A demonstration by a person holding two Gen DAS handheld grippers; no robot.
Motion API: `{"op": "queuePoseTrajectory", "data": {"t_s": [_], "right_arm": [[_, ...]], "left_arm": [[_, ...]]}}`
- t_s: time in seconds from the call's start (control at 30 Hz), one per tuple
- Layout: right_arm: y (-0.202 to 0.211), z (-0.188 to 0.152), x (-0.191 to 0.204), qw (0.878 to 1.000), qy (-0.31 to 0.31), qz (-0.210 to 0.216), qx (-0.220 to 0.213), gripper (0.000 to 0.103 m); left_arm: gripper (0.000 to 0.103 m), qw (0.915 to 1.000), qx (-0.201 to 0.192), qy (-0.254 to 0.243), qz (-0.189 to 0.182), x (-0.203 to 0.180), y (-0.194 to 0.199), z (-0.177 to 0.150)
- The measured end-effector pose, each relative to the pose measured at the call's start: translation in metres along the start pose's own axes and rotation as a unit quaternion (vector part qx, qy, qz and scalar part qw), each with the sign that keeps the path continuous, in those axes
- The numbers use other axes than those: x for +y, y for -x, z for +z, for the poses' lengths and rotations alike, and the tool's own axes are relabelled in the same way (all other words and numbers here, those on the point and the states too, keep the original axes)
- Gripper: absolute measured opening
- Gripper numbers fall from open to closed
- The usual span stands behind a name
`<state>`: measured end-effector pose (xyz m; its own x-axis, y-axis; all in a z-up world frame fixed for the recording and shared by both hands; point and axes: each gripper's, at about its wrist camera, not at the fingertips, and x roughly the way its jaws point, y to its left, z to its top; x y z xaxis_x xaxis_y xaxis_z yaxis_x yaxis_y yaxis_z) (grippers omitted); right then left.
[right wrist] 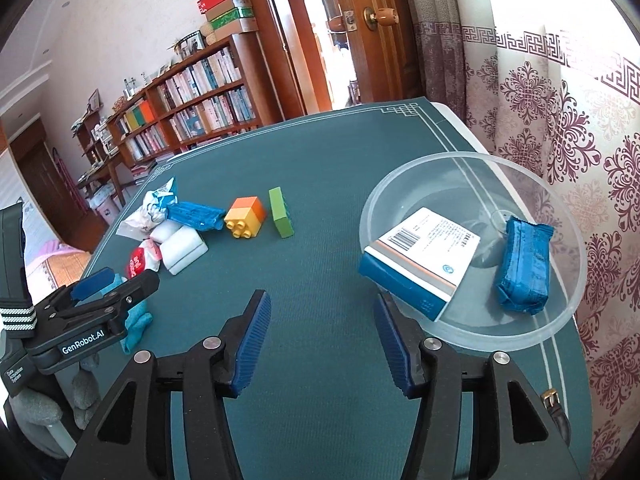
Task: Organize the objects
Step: 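Withdraw both grippers from the bowl back over the table, then grasp the blue knit towel with the left gripper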
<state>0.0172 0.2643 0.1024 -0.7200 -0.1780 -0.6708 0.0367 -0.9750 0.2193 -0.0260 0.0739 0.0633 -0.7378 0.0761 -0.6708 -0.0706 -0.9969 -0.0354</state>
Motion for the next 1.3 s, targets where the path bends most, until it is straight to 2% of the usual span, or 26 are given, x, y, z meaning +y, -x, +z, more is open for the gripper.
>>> {"op": "queuePoseTrajectory", "data": {"t_s": [0.13,0.4,0.53,0.67,1.03,1.13,1.23,1.3], "right_arm": [[-0.010,-0.004,0.015,1.000,0.009,0.009,0.012,0.056],[-0.024,-0.014,0.039,0.999,0.027,0.017,0.027,0.056],[-0.031,-0.019,0.049,0.998,0.036,0.021,0.036,0.056],[-0.036,-0.024,0.056,0.998,0.041,0.025,0.046,0.056],[-0.052,-0.034,0.073,0.996,0.052,0.034,0.070,0.056],[-0.054,-0.036,0.075,0.995,0.054,0.034,0.073,0.056],[-0.056,-0.038,0.078,0.995,0.056,0.035,0.076,0.056],[-0.056,-0.038,0.080,0.995,0.057,0.036,0.077,0.056]], "left_arm": [[0.096,0.9987,0.002,0.030,0.042,0.025,-0.002,-0.005],[0.096,0.9929,0.019,0.082,0.084,0.064,-0.012,-0.018],[0.096,0.9899,0.047,0.108,0.079,0.075,-0.024,-0.025],[0.097,0.9877,0.057,0.128,0.070,0.082,-0.029,-0.028],[0.097,0.9877,0.069,0.135,0.040,0.085,-0.031,-0.036],[0.090,0.9882,0.070,0.135,0.017,0.085,-0.031,-0.036],[0.072,0.9892,0.068,0.130,-0.010,0.084,-0.028,-0.035],[0.054,0.9902,0.066,0.120,-0.029,0.080,-0.026,-0.034]]}}
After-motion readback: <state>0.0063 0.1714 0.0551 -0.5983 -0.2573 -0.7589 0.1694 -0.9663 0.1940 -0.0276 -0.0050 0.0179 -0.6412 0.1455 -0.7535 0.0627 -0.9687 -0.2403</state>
